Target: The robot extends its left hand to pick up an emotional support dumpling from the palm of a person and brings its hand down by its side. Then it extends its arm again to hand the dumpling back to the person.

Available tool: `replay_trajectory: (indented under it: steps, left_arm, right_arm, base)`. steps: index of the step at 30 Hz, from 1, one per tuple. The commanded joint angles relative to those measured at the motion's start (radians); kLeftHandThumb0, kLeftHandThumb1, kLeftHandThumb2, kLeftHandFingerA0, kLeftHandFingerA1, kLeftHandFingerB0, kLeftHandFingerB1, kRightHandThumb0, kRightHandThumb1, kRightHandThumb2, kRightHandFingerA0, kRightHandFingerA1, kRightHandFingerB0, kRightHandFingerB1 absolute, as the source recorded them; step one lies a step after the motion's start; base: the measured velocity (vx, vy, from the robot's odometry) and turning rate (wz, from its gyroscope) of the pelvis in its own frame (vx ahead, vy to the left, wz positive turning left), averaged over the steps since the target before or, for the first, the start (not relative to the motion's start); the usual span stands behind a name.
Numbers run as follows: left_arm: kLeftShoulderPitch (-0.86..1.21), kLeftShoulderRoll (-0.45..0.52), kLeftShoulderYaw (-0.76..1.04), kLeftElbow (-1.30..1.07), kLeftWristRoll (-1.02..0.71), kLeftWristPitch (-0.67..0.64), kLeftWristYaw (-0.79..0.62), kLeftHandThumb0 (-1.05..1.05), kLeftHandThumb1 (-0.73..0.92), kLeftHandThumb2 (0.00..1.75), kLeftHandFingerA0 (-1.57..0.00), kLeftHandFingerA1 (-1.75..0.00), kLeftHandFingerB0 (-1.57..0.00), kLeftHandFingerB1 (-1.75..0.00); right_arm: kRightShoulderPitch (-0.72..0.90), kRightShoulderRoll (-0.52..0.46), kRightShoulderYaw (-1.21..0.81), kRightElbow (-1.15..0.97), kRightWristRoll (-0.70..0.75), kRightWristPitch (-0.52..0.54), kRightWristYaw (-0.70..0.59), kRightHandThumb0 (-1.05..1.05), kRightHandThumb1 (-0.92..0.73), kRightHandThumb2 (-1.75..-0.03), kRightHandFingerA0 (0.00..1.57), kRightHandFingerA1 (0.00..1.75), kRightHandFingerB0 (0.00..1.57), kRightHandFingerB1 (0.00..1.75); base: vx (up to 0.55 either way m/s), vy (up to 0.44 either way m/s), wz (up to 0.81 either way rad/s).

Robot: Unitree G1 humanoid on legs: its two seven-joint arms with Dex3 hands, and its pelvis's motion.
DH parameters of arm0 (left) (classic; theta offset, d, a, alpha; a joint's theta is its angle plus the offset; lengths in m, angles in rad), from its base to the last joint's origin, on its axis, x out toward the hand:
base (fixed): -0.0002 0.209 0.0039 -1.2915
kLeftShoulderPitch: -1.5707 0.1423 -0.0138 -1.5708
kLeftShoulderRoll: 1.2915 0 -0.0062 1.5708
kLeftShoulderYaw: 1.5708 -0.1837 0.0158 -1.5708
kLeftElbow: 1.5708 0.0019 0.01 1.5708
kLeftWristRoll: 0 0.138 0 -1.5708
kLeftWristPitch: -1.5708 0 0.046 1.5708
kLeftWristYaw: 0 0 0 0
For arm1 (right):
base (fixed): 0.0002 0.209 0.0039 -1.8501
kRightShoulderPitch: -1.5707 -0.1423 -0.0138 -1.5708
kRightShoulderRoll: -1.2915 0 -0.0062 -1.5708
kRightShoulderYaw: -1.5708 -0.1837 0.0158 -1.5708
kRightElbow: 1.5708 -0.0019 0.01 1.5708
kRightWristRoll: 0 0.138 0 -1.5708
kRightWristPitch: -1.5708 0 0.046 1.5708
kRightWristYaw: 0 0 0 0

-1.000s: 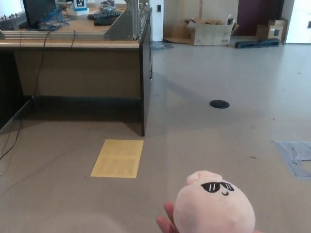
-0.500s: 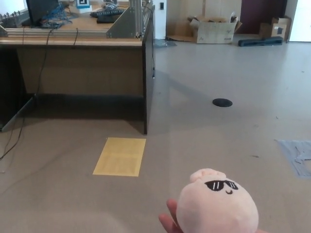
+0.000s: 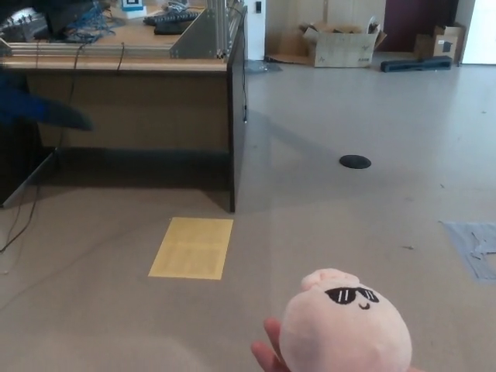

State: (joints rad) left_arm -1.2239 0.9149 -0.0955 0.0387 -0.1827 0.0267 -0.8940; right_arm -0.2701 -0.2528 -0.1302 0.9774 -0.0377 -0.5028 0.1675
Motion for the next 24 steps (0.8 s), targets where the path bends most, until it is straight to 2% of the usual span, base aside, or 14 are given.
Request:
replay_trajectory:
  steps: [1, 4, 8, 10, 14, 15, 16, 17, 19, 20, 24]
  left_arm:
    - [-0.118, -0.043, -0.096, -0.103, 0.018, 0.125, -0.127, -0.32, 0.21, 0.56, 0.00, -0.02, 0.00, -0.04]
    - [-0.156, -0.078, -0.132, -0.164, -0.025, 0.235, -0.156, -0.26, 0.18, 0.52, 0.00, -0.02, 0.00, -0.01]
    - [-0.195, -0.109, -0.185, -0.208, -0.011, 0.264, -0.204, -0.40, 0.25, 0.58, 0.00, 0.00, 0.00, 0.00]
    - [-0.220, -0.130, -0.223, -0.242, -0.001, 0.307, -0.221, -0.33, 0.22, 0.56, 0.00, -0.03, 0.00, -0.01]
    - [-0.233, -0.145, -0.240, -0.267, -0.001, 0.353, -0.229, -0.33, 0.22, 0.56, 0.00, -0.03, 0.00, -0.01]
    - [-0.239, -0.169, -0.260, -0.286, 0.003, 0.359, -0.235, -0.33, 0.22, 0.57, 0.00, -0.09, 0.00, 0.00]
    - [-0.244, -0.186, -0.275, -0.298, 0.004, 0.359, -0.238, -0.33, 0.22, 0.57, 0.00, -0.09, 0.00, 0.00]
    - [-0.253, -0.215, -0.304, -0.315, 0.010, 0.370, -0.243, -0.40, 0.25, 0.58, 0.00, -0.05, 0.00, 0.00]
    - [-0.258, -0.232, -0.321, -0.320, 0.018, 0.386, -0.247, -0.40, 0.25, 0.58, 0.00, -0.05, 0.00, 0.00]
    - [-0.267, -0.263, -0.352, -0.328, 0.033, 0.405, -0.245, -0.41, 0.31, 0.60, 0.00, 0.00, 0.00, 0.00]
    - [-0.282, -0.318, -0.404, -0.343, 0.061, 0.439, -0.242, -0.39, 0.32, 0.60, 0.00, 0.00, 0.00, 0.00]
  right_arm:
    - [-0.024, -0.022, -0.002, 0.017, 0.005, -0.007, -0.007, -0.78, -0.82, -0.65, 0.47, 0.41, 0.38, 0.35]
    - [-0.035, -0.024, 0.001, 0.024, 0.003, -0.009, -0.006, -0.78, -0.82, -0.65, 0.47, 0.41, 0.39, 0.35]
    - [-0.040, -0.027, 0.004, 0.029, 0.000, -0.009, -0.008, -0.78, -0.82, -0.65, 0.48, 0.41, 0.40, 0.35]
    - [-0.041, -0.027, 0.006, 0.031, -0.003, -0.005, -0.010, -0.80, -0.82, -0.65, 0.48, 0.41, 0.40, 0.35]
    - [-0.040, -0.028, 0.011, 0.032, -0.006, -0.007, -0.014, -0.80, -0.82, -0.65, 0.48, 0.41, 0.40, 0.35]
    - [-0.041, -0.028, 0.014, 0.030, -0.009, -0.008, -0.016, -0.85, -0.71, -0.76, 0.47, 0.46, 0.36, 0.39]
    - [-0.041, -0.028, 0.017, 0.029, -0.012, -0.010, -0.017, -0.85, -0.71, -0.76, 0.47, 0.46, 0.36, 0.39]
    - [-0.043, -0.028, 0.023, 0.029, -0.019, -0.012, -0.024, -0.86, -0.73, -0.74, 0.48, 0.45, 0.37, 0.39]
    - [-0.045, -0.028, 0.027, 0.031, -0.025, -0.012, -0.032, -0.86, -0.73, -0.74, 0.48, 0.45, 0.37, 0.39]
    - [-0.046, -0.031, 0.035, 0.029, -0.035, -0.009, -0.041, -0.82, -0.83, -0.66, 0.50, 0.41, 0.41, 0.35]
    - [-0.052, -0.033, 0.044, 0.023, -0.030, 0.004, -0.028, -0.82, -0.82, -0.65, 0.46, 0.42, 0.40, 0.35]
  base:
    - [0.00, 0.000, 0.00]
    - [0.00, 0.000, 0.00]
    - [0.00, 0.000, 0.00]
    - [0.00, 0.000, 0.00]
    - [0.00, 0.000, 0.00]
    - [0.00, 0.000, 0.00]
    - [0.00, 0.000, 0.00]
    - [0.00, 0.000, 0.00]
    - [0.00, 0.000, 0.00]
    - [0.00, 0.000, 0.00]
    - [0.00, 0.000, 0.00]
